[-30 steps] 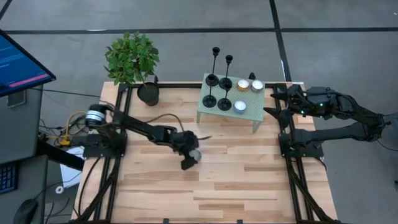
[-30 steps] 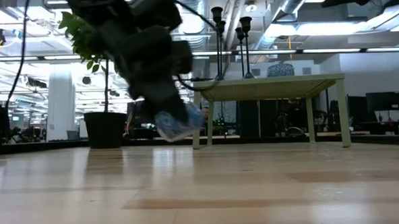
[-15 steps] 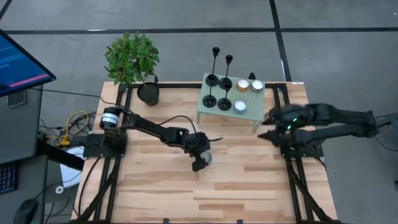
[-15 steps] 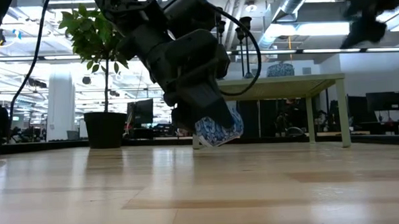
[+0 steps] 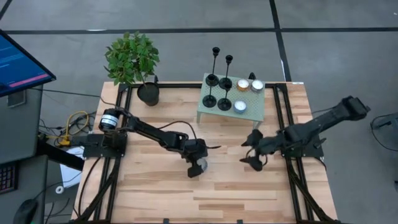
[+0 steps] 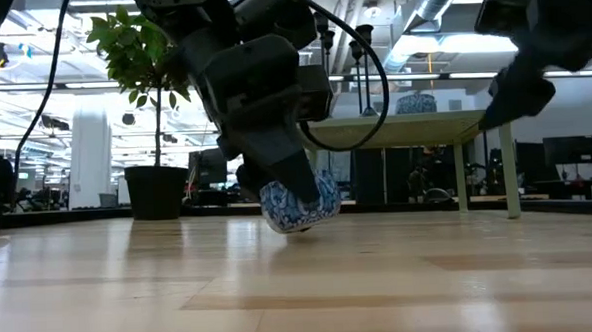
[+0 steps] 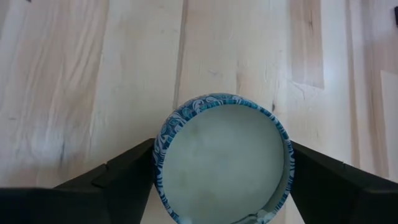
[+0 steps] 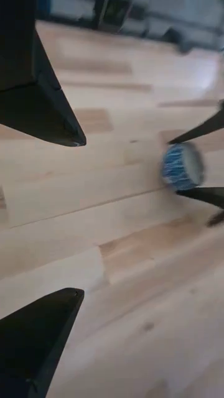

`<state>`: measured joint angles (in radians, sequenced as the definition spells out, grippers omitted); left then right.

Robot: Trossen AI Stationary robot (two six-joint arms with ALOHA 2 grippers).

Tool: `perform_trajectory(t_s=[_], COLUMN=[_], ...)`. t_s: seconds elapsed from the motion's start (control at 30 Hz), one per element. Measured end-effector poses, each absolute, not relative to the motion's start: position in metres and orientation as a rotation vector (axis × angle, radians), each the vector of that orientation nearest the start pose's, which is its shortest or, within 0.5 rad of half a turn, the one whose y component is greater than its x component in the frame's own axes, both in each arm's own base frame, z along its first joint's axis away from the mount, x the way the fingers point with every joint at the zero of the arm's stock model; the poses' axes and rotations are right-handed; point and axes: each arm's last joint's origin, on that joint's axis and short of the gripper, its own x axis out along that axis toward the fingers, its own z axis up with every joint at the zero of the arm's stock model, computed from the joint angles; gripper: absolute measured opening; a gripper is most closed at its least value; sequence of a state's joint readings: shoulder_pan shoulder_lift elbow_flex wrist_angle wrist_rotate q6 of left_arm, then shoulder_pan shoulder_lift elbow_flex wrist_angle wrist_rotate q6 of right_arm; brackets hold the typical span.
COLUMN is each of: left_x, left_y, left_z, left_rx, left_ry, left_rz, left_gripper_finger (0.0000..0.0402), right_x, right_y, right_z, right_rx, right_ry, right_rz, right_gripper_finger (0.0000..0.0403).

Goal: Pick & Place candle stick holders
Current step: Put the blue scented candle on the shelf

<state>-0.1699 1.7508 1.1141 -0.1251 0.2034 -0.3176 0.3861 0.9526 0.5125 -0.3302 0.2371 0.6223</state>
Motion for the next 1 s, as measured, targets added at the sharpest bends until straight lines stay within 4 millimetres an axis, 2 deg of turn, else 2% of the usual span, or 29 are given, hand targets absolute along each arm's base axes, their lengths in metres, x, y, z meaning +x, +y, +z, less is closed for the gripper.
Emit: perform_trajectory(t_s=[0.23,0.33,0.4,0.47,0.63,0.7,0.77,0.9,1.0], left_x=[0.362,0.362,0.359,0.353,0.311,0.289,0.269,0.244,0.237], left_y=[-0.073,-0.072,-0.069,-0.066,-0.065,-0.066,-0.069,-0.083,-0.095], left_z=[0.199,0.202,0.214,0.235,0.283,0.301,0.311,0.310,0.293], left_rx=[-0.322,-0.397,-0.472,-0.518,-0.510,-0.486,-0.470,-0.456,-0.460], left_ry=[0.827,0.836,0.822,0.772,0.738,0.715,0.718,0.712,0.746], left_rz=[-0.227,-0.214,-0.219,-0.218,-0.115,-0.057,0.026,0.094,0.121], left_gripper_finger=[0.0344,0.0352,0.0354,0.0353,0.0344,0.0340,0.0336,0.0324,0.0306], right_x=[0.194,0.205,0.214,0.224,0.249,0.261,0.274,0.303,0.317], right_y=[0.081,0.086,0.090,0.094,0.099,0.100,0.102,0.109,0.115], right_z=[0.172,0.163,0.159,0.155,0.144,0.140,0.135,0.125,0.118], right_rx=[0.254,0.226,0.202,0.173,0.102,0.072,0.033,0.019,0.026], right_ry=[0.829,0.801,0.754,0.692,0.547,0.532,0.544,0.576,0.592], right_rz=[-0.067,-0.039,-0.022,-0.008,0.030,0.032,0.029,0.066,0.097], right_gripper_finger=[0.0381,0.0381,0.0381,0.0381,0.0381,0.0381,0.0381,0.0381,0.0381])
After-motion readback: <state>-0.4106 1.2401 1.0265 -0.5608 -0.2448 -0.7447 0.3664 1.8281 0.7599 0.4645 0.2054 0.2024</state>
